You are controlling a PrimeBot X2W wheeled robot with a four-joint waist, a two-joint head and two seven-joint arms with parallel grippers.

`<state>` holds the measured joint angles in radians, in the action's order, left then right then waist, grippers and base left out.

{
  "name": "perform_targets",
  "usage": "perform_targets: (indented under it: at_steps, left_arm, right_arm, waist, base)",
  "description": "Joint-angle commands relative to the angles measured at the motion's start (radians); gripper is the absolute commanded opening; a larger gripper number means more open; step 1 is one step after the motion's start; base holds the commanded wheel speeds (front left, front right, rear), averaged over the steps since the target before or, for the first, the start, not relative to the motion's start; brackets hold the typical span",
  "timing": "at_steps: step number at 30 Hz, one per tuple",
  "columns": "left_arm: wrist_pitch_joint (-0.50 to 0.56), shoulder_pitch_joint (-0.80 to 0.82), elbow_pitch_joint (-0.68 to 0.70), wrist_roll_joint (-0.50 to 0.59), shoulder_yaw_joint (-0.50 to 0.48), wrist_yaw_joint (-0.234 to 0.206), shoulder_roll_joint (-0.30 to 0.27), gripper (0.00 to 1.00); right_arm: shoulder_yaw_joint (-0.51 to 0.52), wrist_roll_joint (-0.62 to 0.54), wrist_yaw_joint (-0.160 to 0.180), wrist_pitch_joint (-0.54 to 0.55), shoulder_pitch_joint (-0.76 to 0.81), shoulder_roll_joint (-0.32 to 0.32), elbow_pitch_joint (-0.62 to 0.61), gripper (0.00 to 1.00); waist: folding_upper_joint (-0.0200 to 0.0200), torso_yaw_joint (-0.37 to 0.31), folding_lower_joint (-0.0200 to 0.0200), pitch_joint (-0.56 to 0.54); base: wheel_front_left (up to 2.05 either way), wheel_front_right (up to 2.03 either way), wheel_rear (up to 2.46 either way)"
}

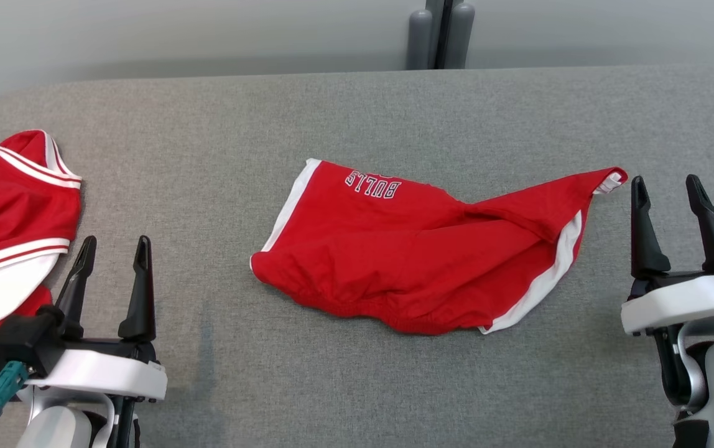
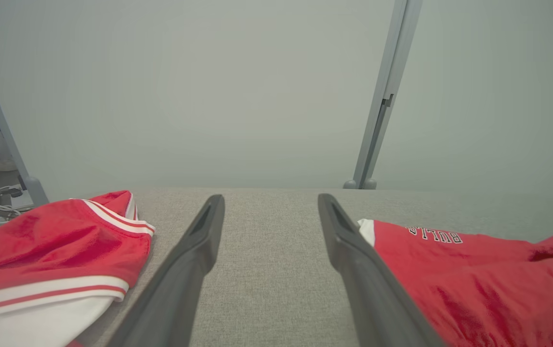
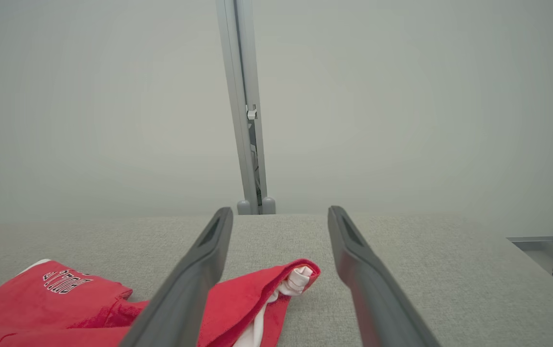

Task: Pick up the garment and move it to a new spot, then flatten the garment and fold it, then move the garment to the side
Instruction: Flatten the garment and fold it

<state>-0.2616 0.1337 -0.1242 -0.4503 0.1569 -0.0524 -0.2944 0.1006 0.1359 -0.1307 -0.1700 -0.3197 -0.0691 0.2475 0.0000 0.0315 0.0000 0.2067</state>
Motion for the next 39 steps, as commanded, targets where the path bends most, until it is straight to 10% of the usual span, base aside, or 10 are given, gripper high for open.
perform_targets:
  at_steps: [1, 10, 30, 39]
  left_arm:
    - [-0.003, -0.009, 0.003, 0.006, -0.001, -0.004, -0.001, 1.00]
    - [0.010, -0.068, 0.007, -0.001, 0.007, -0.024, -0.003, 1.00]
    - [0.043, -0.046, 0.047, -0.019, 0.029, -0.036, 0.004, 1.00]
    - [0.236, 0.079, 0.165, 0.033, 0.256, 0.063, 0.051, 1.00]
  right_arm:
    - [-0.004, -0.005, 0.000, 0.018, 0.029, 0.000, -0.038, 1.00]
    - [-0.039, 0.004, 0.000, 0.121, 0.194, 0.015, -0.248, 1.00]
    - [-0.025, 0.045, 0.000, 0.136, 0.228, 0.016, -0.285, 1.00]
    - [-0.028, 0.049, 0.000, 0.131, 0.204, 0.016, -0.296, 1.00]
  waist:
    - [0.0000, -0.007, 0.0000, -0.016]
    - [0.0000, -0.021, 0.0000, -0.061]
    - [0.0000, -0.017, 0.0000, -0.057]
    - [0.0000, -0.042, 0.0000, 0.014]
  base:
    - [0.00, 0.00, 0.00]
    - [0.00, 0.00, 0.00]
    - [0.00, 0.00, 0.00]
    - [0.00, 0.00, 0.00]
